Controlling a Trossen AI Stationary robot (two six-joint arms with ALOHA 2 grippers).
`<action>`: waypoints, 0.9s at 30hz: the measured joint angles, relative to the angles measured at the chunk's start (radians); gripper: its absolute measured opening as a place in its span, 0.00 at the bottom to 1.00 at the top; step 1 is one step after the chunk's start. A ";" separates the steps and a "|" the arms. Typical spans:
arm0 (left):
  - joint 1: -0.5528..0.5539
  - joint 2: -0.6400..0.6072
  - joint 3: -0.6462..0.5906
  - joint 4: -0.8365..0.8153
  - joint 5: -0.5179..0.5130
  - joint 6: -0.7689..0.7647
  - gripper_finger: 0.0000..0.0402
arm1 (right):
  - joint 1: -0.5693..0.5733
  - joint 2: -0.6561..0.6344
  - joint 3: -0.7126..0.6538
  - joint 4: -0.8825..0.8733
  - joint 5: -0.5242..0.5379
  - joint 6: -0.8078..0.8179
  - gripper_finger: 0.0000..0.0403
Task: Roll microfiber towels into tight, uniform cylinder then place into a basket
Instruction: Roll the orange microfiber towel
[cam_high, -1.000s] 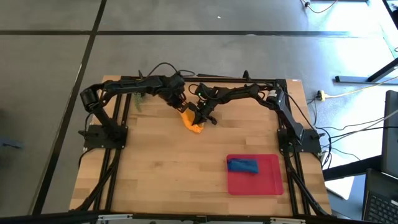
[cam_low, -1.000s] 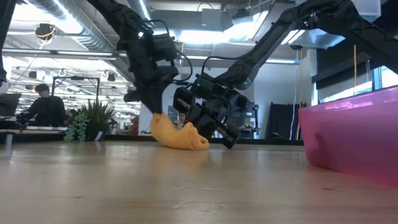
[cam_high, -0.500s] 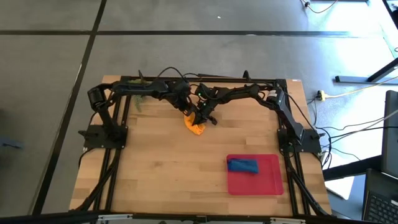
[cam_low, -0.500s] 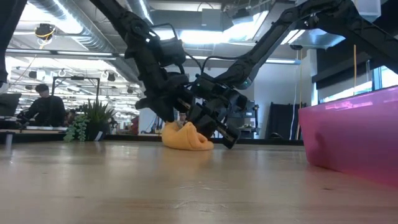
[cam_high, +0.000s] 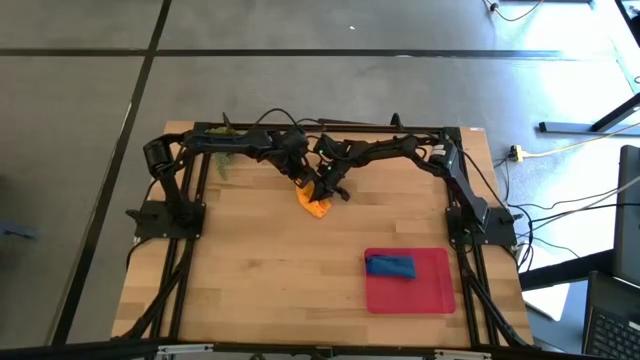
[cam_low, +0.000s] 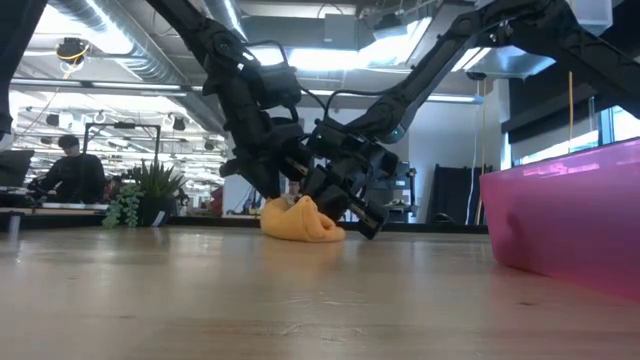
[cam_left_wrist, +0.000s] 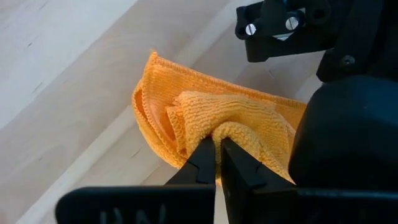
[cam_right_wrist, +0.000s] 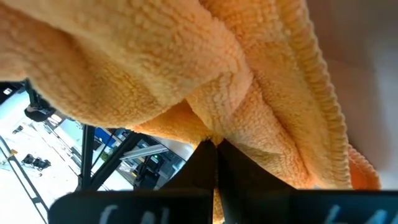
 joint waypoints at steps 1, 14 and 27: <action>0.002 0.000 0.000 -0.004 0.002 0.002 0.00 | 0.000 -0.002 0.000 0.000 0.001 -0.002 0.02; 0.019 -0.035 -0.010 -0.112 0.088 0.287 0.00 | -0.030 -0.059 -0.004 -0.034 0.041 -0.275 0.02; 0.054 -0.019 -0.055 -0.130 0.095 0.349 0.00 | -0.025 -0.061 -0.003 -0.067 -0.003 -0.383 0.02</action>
